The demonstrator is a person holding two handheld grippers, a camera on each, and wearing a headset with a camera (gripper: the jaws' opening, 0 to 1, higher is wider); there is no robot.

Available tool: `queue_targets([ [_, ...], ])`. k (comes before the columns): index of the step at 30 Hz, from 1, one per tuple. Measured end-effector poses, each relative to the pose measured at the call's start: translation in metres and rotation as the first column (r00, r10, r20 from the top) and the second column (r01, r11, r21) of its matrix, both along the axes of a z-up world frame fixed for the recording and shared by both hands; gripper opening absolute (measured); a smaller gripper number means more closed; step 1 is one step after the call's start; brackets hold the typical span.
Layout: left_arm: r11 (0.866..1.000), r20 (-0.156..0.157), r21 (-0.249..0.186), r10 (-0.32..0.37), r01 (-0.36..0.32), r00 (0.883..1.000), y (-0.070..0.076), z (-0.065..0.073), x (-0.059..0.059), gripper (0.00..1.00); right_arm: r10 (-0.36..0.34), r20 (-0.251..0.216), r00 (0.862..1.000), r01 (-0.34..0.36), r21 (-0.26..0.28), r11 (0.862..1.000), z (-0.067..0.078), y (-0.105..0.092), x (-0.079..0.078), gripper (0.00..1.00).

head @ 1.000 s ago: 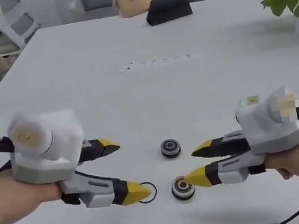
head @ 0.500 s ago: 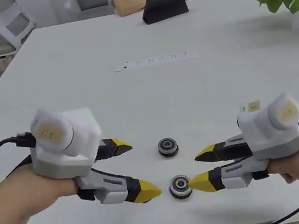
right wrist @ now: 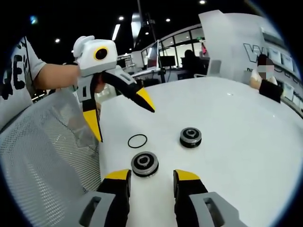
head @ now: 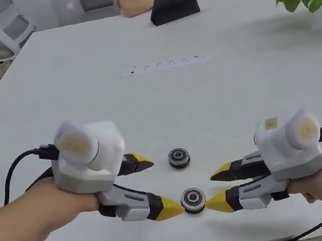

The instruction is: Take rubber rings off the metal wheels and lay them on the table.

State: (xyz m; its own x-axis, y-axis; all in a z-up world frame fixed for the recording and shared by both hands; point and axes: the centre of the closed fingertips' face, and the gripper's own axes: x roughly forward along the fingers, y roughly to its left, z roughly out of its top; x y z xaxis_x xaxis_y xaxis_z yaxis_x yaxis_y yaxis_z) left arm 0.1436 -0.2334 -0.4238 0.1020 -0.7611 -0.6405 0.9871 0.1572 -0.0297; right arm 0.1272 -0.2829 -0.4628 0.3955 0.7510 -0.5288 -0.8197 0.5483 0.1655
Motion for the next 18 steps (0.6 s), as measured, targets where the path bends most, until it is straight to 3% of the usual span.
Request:
queue_targets([
  [18,1.000,-0.027,0.005,-0.024,0.025,0.999,-0.016,-0.013,-0.007,0.49,0.021,0.008,1.000,-0.021,-0.012,1.000,-0.013,0.006,-0.003,0.25],
])
